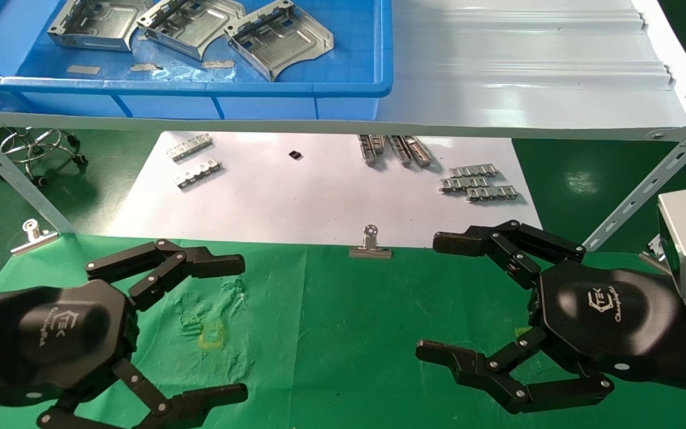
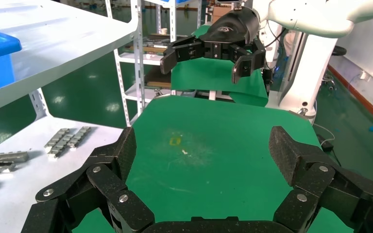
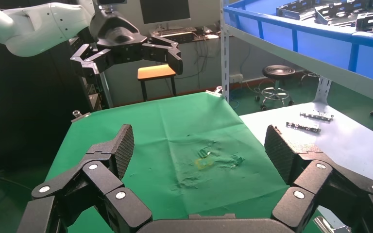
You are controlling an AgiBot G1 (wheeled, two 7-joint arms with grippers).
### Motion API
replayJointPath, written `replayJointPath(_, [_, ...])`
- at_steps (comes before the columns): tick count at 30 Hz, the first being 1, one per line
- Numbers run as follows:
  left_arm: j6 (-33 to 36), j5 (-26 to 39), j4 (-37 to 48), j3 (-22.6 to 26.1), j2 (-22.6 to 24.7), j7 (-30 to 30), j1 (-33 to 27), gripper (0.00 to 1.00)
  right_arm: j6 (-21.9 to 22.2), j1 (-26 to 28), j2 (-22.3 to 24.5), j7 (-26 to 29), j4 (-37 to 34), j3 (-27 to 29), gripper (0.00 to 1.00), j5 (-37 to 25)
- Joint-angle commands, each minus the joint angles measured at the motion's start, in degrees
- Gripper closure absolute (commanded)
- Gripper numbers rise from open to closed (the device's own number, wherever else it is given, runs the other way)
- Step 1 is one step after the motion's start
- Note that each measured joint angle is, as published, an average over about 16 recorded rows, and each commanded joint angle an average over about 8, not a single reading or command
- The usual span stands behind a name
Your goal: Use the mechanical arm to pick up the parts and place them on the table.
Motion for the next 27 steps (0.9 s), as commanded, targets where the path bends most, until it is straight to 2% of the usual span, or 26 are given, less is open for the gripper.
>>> replayJointPath(1, [0.0,0.0,0.0,0.0,0.0,0.0,0.0,0.0,0.0,0.0,0.0,0.0,0.0,0.0,0.0,0.0])
replayJointPath(11, [0.0,0.0,0.0,0.0,0.0,0.0,0.0,0.0,0.0,0.0,0.0,0.0,0.0,0.0,0.0,0.0])
replayJointPath(12, [0.0,0.0,0.0,0.0,0.0,0.0,0.0,0.0,0.0,0.0,0.0,0.0,0.0,0.0,0.04,0.0])
replayJointPath(19, [-0.05,-0.09,0.08,-0.03,0.0,-0.07,0.04,0.0,0.0,0.0,0.0,0.0,0.0,0.0,0.9,0.0])
replayJointPath(20, [-0.11,-0.14,0.14,-0.07,-0.01,-0.07,0.04,0.0,0.0,0.0,0.0,0.0,0.0,0.0,0.99,0.0])
replayJointPath(24, [-0.6,-0.59,0.56,-0.61,0.05,0.45,-0.02,0.0,0.0,0.0,0.0,0.0,0.0,0.0,1.0,0.0])
replayJointPath(27, [-2.95,0.75,1.88,-0.22,2.62,1.67,-1.38,0.0,0.0,0.0,0.0,0.0,0.0,0.0,1.0,0.0])
